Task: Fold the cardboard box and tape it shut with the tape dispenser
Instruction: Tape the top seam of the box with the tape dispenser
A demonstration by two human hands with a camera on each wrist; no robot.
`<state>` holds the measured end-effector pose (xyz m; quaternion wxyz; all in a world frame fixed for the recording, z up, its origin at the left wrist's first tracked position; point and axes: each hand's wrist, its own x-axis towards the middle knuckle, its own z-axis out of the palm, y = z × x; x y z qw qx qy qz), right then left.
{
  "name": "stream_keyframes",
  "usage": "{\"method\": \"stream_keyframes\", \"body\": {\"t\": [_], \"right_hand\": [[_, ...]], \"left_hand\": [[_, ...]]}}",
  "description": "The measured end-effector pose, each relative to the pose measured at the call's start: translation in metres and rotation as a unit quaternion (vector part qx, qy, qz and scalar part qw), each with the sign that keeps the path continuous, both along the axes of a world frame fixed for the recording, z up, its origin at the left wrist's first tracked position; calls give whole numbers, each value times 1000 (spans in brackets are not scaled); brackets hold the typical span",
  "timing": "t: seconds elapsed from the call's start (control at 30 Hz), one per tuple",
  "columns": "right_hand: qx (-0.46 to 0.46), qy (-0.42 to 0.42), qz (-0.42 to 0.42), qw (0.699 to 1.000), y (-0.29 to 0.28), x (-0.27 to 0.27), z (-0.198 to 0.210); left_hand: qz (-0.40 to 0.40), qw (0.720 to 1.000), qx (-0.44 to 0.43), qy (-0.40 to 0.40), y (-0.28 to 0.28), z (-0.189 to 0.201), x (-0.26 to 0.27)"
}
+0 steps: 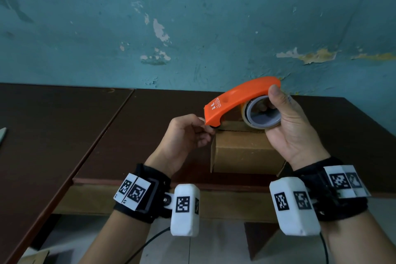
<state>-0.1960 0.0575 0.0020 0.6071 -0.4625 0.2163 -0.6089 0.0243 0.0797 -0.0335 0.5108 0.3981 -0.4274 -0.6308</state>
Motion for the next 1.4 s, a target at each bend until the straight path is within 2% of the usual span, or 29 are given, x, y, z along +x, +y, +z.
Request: {"method": "stream_keyframes", "body": {"t": [0.27, 0.5, 0.7, 1.2, 1.4], "right_hand": [[-1, 6, -8, 1000, 1, 0, 1], [7, 25, -19, 999, 1, 0, 1], [3, 43, -25, 999, 2, 4, -1], [14, 36, -22, 999, 8, 9, 1], [20, 29, -34, 999, 9, 11, 2]], "left_hand": [[-24, 999, -36, -25, 0, -1, -3], [5, 989, -91, -114, 0, 1, 9], [-7, 976, -134, -171, 3, 6, 28], [-7, 963, -167, -212, 1, -4, 53], [32, 966, -162, -200, -2, -4, 57]]}}
